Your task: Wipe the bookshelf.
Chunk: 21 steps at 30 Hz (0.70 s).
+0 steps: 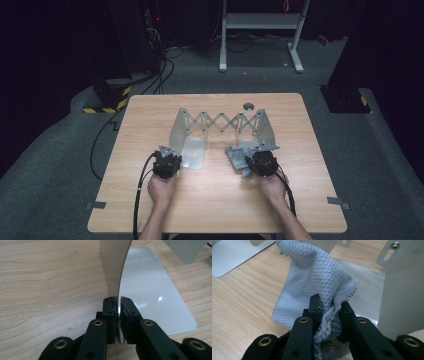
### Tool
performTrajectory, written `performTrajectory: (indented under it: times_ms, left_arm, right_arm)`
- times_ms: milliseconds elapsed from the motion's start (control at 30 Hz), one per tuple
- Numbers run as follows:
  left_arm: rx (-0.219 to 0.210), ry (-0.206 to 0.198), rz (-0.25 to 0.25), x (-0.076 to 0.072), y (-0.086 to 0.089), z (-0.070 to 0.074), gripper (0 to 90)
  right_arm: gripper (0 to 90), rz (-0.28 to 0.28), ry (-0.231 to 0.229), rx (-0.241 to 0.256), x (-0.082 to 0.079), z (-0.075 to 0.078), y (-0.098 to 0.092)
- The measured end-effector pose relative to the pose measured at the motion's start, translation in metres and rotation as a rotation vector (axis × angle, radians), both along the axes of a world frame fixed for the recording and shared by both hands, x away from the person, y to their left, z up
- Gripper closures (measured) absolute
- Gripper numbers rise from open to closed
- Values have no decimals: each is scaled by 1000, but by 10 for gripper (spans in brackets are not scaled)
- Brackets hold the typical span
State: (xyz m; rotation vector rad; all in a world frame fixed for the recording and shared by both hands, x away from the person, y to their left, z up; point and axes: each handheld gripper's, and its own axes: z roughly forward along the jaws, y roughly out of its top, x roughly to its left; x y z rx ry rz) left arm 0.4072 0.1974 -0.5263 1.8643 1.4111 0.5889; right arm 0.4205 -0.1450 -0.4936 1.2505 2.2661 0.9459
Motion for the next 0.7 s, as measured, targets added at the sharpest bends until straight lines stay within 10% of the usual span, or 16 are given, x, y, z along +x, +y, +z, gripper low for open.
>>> performTrajectory:
  times_ms: [700]
  left_arm:
    - [21, -3, -7, -1, 0, 0, 852]
  right_arm:
    - [783, -25, -142, 50, -3, 40, 3]
